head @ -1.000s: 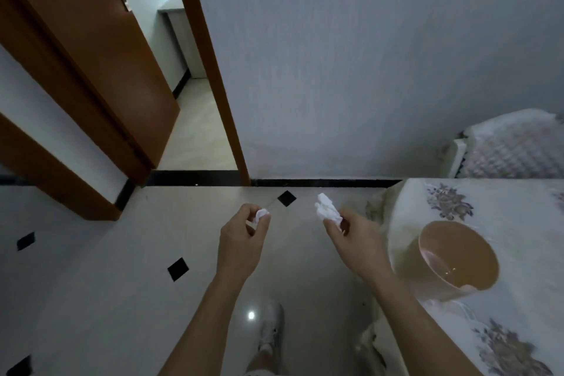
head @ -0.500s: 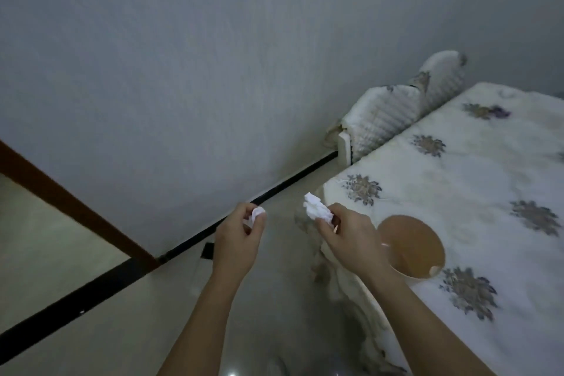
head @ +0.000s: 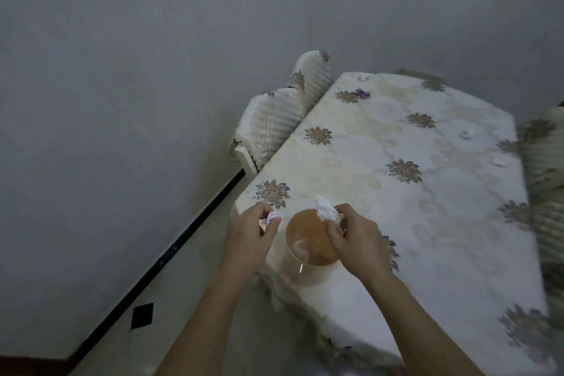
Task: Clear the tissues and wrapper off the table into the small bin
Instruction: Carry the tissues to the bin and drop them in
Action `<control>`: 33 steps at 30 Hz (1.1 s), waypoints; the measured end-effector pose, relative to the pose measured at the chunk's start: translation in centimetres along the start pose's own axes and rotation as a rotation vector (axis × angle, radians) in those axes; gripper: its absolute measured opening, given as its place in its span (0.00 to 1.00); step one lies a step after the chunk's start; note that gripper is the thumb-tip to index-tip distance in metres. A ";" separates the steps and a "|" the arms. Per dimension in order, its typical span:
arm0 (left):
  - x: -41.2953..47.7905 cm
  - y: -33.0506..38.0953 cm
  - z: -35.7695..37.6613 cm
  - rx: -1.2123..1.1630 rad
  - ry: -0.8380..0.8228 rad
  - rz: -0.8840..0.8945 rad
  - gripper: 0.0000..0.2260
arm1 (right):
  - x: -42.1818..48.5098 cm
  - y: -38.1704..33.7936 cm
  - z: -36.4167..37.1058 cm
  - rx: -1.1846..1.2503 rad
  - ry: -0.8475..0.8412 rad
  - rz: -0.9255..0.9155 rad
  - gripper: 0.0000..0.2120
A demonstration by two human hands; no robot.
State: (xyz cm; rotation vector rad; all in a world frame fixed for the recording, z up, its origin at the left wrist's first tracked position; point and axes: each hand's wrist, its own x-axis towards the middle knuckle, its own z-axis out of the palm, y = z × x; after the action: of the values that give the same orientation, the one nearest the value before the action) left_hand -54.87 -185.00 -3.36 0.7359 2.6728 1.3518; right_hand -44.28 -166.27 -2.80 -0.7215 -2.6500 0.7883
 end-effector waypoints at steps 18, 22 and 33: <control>2.5 0.3 5.2 0.666 -0.063 0.186 0.21 | 1.4 4.1 0.8 -0.400 -0.043 -0.100 0.26; 2.4 0.3 4.6 0.691 -0.032 0.245 0.22 | 2.0 3.9 0.2 -0.391 -0.009 -0.187 0.24; 3.7 3.1 3.5 0.615 -0.009 0.319 0.23 | 3.1 1.8 -2.1 -0.365 0.087 -0.208 0.23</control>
State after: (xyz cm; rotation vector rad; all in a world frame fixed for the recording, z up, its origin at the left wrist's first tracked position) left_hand -56.02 -179.20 -2.56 1.2527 3.0755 0.5217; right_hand -45.31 -162.40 -1.77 -0.5333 -2.7590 0.2139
